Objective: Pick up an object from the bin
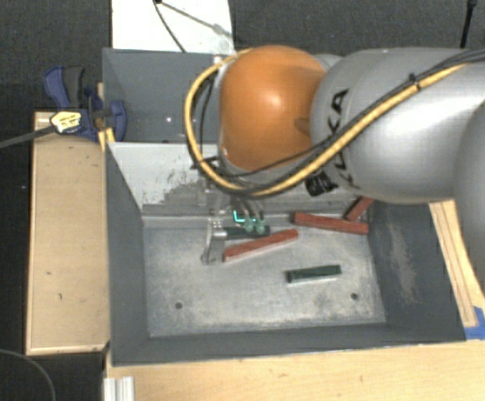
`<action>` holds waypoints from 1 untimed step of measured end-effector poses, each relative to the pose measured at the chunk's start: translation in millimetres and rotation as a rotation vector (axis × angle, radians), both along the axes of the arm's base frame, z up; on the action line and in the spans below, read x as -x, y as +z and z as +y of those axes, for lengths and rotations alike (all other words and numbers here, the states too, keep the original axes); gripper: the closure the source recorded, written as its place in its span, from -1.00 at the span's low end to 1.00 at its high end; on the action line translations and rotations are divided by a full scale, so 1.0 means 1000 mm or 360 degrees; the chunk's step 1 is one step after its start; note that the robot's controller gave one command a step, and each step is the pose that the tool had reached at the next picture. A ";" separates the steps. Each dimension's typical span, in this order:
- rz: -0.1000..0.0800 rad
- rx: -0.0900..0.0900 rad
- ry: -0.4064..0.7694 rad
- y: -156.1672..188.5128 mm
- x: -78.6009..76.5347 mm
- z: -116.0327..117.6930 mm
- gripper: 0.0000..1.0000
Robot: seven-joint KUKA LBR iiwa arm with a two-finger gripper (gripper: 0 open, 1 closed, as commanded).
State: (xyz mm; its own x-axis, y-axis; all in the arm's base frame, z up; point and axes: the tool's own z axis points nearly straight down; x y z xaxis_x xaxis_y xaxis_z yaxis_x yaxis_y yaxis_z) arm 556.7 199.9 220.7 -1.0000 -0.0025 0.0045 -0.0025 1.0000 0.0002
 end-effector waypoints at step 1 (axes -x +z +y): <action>0.0000 0.0003 0.0275 -0.154 -0.033 -0.094 -1.00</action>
Offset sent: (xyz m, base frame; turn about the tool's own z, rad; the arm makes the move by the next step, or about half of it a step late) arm 0.0337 -0.0902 -0.1507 -0.1771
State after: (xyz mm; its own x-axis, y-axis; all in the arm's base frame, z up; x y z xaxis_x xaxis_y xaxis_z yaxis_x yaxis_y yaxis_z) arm 589.7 106.2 66.4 -0.9846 -0.1745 0.0048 -0.1746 0.9846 -0.0017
